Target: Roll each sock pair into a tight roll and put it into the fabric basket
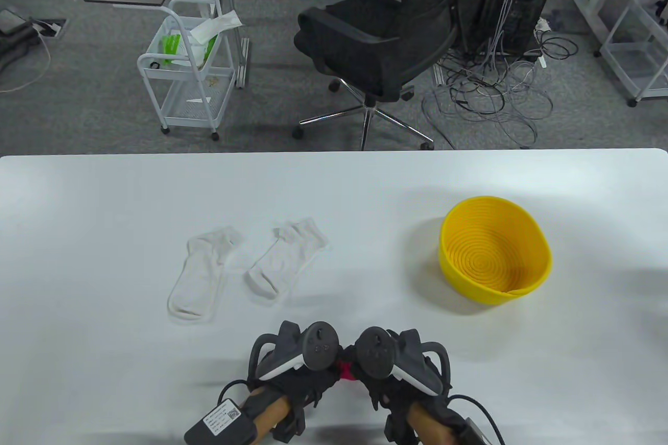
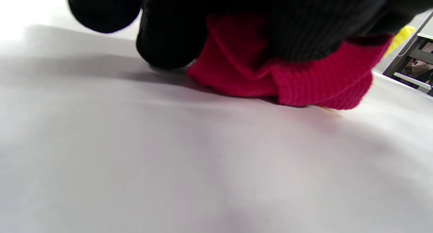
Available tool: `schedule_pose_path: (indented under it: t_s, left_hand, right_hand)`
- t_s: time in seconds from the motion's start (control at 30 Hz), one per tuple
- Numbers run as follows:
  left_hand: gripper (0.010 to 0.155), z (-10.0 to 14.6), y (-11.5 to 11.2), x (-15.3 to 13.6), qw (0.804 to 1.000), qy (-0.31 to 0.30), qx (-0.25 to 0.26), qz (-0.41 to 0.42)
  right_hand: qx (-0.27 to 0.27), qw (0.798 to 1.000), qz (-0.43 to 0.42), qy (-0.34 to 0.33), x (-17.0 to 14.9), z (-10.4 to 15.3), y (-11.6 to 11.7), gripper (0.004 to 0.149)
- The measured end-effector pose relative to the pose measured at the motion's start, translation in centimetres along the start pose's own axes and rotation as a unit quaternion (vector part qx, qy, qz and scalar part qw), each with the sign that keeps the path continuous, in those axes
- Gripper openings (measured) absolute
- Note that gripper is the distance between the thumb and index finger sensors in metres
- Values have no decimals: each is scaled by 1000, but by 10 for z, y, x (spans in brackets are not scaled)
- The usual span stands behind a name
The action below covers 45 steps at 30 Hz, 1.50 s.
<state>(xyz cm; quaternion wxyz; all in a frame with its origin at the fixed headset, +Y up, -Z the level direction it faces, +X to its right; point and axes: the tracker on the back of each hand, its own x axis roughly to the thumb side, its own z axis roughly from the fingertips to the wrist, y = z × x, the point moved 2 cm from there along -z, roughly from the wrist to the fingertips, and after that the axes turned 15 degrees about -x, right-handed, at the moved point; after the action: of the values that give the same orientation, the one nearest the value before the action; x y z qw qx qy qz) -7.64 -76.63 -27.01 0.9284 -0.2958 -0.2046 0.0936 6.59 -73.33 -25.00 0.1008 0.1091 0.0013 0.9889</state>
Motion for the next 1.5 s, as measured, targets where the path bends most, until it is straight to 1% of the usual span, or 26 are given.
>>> schedule_pose_path:
  t_s: [0.2,0.43,0.53,0.63,0.83,0.9,1.0,1.03,1.1,1.17,1.2,1.23,1.3,1.33,1.4,1.5]
  left_hand:
    - [59,2,1,0,1000,-1,18,-5]
    - [59,7,8,-7,999,6,42,19]
    - [60,9,10,-11,998,7,46,30]
    - [61,11,13,-15,998,4,44,52]
    - [64,14,15,-26,994,0,39,103]
    - [66,16,16,-29,991,-6,38,126]
    - [71,19,18,-33,986,-18,39,160]
    - [73,20,19,-35,984,-29,34,174]
    - [76,20,19,-37,976,-50,24,212]
    - [74,18,17,-38,964,-74,13,256]
    - [73,17,16,-38,955,-91,8,282]
    - [70,16,16,-39,942,-110,9,317]
    - [65,16,17,-39,926,-130,6,354]
    - [63,16,18,-39,922,-133,9,363]
    - [60,16,20,-40,924,-126,9,360]
    - [59,17,22,-43,919,-123,15,374]
  right_hand:
    - [24,999,13,24,-6,-5,12,48]
    - [46,998,7,48,-14,-8,24,58]
    - [56,997,5,53,-15,-9,28,60]
    - [48,997,1,57,-14,-11,28,59]
    - [47,994,-54,81,-19,-13,26,56]
    - [47,992,-80,86,-23,-13,22,55]
    - [41,985,-140,86,-28,-13,12,54]
    - [40,981,-170,83,-30,-13,8,55]
    - [32,979,-189,75,-30,-11,2,54]
    - [28,975,-209,64,-30,-10,-2,54]
    - [34,970,-234,60,-30,-9,-3,54]
    - [43,963,-258,60,-30,-9,-2,54]
    - [42,964,-258,55,-30,-8,-2,54]
    - [38,966,-251,52,-30,-7,-3,54]
    - [39,967,-249,48,-28,-7,-2,55]
    - [4,979,-202,32,-25,-5,-9,52]
